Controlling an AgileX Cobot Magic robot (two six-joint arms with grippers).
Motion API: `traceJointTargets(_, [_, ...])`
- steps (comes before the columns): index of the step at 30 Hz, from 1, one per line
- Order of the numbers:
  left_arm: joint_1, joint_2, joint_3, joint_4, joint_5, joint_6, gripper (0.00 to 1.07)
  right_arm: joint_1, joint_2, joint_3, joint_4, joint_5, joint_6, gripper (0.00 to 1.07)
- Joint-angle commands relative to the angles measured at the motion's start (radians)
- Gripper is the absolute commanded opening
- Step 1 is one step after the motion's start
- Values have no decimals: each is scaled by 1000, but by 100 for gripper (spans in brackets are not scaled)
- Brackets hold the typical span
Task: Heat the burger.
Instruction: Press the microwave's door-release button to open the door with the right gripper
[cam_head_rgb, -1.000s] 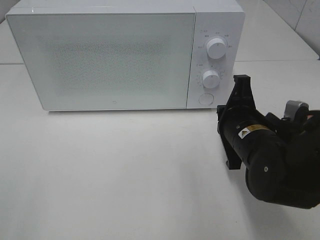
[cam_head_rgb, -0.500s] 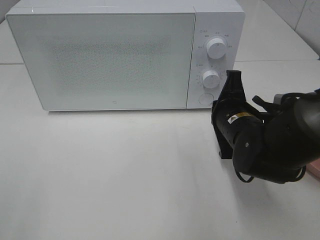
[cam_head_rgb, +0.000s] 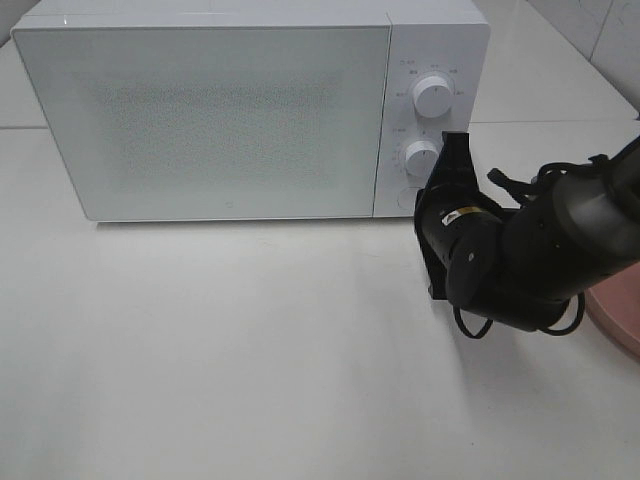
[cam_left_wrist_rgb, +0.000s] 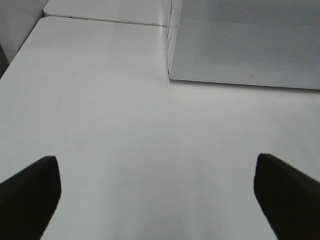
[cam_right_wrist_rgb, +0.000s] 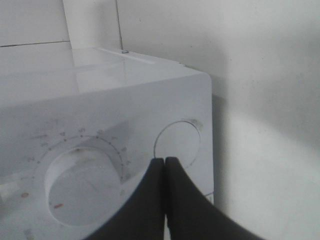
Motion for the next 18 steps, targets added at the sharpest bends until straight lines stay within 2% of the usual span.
traceJointTargets(1, [-6, -16, 2, -7, -1, 0, 98, -31, 12, -29, -43, 28, -25, 0])
traceJointTargets(18, [-6, -16, 2, -7, -1, 0, 98, -31, 95, -99, -61, 40, 15, 0])
